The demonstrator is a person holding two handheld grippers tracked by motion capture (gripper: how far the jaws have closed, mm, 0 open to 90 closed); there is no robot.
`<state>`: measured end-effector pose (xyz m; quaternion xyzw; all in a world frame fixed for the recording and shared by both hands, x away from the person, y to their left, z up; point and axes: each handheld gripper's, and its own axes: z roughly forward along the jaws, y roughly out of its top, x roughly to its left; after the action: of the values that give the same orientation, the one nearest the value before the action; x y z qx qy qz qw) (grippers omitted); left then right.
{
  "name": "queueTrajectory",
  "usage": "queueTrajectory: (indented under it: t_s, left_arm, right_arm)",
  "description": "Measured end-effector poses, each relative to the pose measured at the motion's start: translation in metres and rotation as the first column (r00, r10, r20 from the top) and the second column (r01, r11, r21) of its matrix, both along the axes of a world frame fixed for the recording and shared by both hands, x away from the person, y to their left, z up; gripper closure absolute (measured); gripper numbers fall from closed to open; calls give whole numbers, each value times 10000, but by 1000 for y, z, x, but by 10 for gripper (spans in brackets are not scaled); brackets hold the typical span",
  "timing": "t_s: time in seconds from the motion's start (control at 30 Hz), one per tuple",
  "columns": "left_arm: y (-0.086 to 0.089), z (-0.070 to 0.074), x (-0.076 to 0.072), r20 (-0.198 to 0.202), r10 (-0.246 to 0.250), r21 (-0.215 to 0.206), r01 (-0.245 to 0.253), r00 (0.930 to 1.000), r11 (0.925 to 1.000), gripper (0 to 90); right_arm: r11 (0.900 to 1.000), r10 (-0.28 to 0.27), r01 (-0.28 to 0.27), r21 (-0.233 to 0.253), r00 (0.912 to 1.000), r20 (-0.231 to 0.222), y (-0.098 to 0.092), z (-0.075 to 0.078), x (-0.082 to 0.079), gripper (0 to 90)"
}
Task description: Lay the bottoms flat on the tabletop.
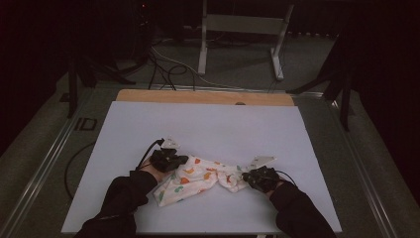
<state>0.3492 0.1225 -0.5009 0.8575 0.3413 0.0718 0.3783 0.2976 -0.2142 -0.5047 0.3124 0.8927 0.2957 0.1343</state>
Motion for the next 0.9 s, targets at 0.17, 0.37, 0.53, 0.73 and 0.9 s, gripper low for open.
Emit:
queueTrajectory:
  t_s: [0.17,0.37,0.53,0.73,0.9]
  left_arm:
    - [0,4,0,113,11,-141,-9,9999,9999,896]
    - [2,7,1,154,59,-297,-54,9999,9995,896]
    - [1,8,1,206,18,-341,-11,9998,9994,896]
    - [0,9,1,225,-21,-345,29,9997,9994,896]
    - [-1,9,1,234,-78,-324,86,9997,9994,896]
  right_arm:
    - [9997,154,-152,214,9999,-64,-3,10,2,816]
    - [9988,60,-78,488,9993,369,-7,31,6,748]
    - [9934,-238,159,1134,9974,681,-7,53,22,703]
    - [9867,-729,667,1485,9967,366,8,49,56,733]
    - [9884,-1024,1023,1126,9947,-51,16,30,76,786]
